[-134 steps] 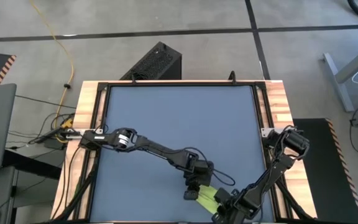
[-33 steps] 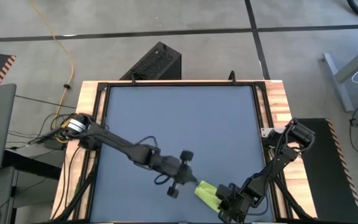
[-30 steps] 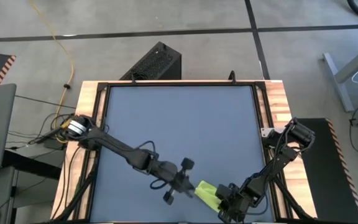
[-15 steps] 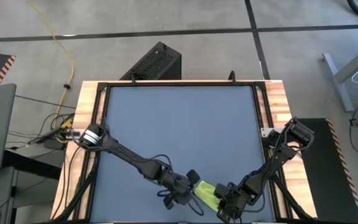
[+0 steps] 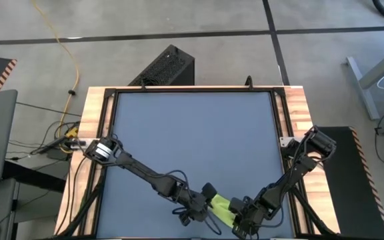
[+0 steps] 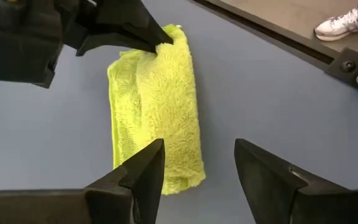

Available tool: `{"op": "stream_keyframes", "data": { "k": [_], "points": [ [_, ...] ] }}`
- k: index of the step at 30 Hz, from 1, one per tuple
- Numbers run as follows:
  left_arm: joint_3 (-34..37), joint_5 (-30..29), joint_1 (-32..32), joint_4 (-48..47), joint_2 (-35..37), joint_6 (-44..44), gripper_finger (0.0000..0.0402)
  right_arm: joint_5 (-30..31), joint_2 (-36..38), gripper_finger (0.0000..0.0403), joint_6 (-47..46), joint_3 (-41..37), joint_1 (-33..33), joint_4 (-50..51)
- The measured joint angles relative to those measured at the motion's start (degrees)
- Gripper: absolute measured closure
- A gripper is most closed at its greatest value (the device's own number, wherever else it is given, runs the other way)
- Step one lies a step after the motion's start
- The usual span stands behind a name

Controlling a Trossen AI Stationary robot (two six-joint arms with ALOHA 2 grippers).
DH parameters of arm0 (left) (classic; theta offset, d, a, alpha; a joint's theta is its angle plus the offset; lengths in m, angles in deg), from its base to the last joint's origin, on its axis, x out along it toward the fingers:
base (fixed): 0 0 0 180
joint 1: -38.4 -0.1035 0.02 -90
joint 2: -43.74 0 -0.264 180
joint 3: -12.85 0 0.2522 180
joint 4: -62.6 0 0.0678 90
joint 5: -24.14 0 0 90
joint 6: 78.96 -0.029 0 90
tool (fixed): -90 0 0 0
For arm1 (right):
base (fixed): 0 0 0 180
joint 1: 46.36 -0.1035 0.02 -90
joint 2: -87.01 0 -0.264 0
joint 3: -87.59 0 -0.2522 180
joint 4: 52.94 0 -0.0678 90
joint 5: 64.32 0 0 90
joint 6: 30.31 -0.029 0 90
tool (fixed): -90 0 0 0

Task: Roll towel
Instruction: Roll the green towel

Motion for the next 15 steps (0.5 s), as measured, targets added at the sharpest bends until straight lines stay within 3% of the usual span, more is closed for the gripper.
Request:
{"op": "stream_keyframes", "data": {
  "k": [9, 15],
  "points": [
    [-0.19, 2.6, -0.84, 2.31, -2.3, -0.94, 0.0219, -0.24, 0.04, 0.0383, -0.03, 0.03, 0.6, 0.01],
    [-1.34, 1.12, -1.15, 0.84, -3.8, -0.33, 0.0219, -0.51, 0.04, 0.0383, -0.46, 0.01, 1.21, -0.05]
  ]
}}
